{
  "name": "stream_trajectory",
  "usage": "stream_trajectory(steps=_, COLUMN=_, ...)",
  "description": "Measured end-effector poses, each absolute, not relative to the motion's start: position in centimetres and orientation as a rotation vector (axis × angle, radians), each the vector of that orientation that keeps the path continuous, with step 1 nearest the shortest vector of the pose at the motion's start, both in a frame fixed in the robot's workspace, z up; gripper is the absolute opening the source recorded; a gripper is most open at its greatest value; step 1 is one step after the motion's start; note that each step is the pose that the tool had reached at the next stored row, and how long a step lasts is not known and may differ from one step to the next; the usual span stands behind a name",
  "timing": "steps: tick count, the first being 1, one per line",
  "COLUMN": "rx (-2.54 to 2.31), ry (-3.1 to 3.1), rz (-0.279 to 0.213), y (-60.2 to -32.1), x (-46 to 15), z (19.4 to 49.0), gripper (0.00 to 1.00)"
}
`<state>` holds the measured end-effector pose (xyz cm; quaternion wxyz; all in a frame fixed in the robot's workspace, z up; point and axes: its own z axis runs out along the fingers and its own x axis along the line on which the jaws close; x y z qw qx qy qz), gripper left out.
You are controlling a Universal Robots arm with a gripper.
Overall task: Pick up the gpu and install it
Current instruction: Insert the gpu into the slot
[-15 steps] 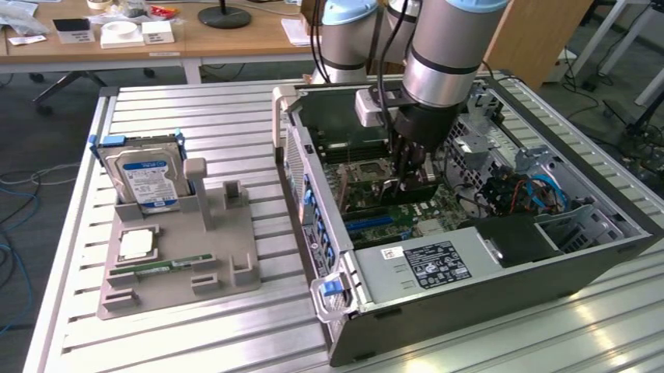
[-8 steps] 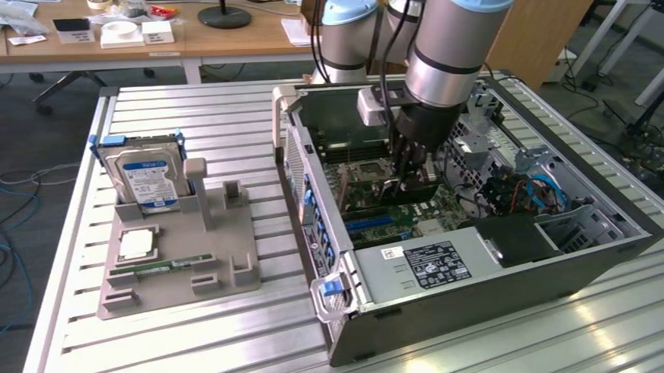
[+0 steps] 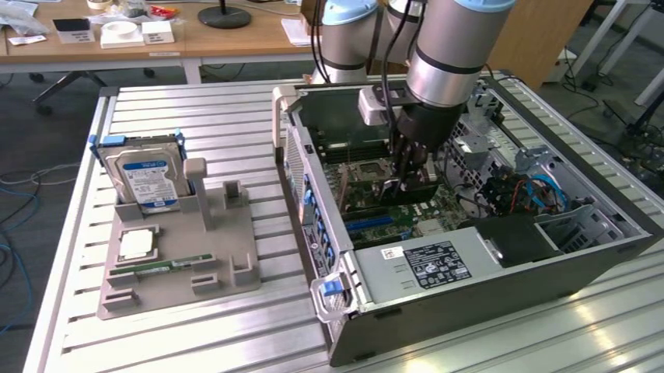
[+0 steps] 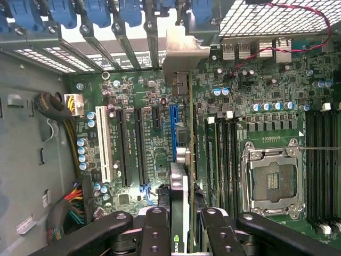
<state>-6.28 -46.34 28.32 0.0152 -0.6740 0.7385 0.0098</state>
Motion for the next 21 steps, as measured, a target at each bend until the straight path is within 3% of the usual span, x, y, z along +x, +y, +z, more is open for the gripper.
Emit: stream_trajectory(steps=21, rx=-2.114, ry=2.251, rz=0.039, y=-46.7, x=-7.3, z=27.9, gripper=0.27)
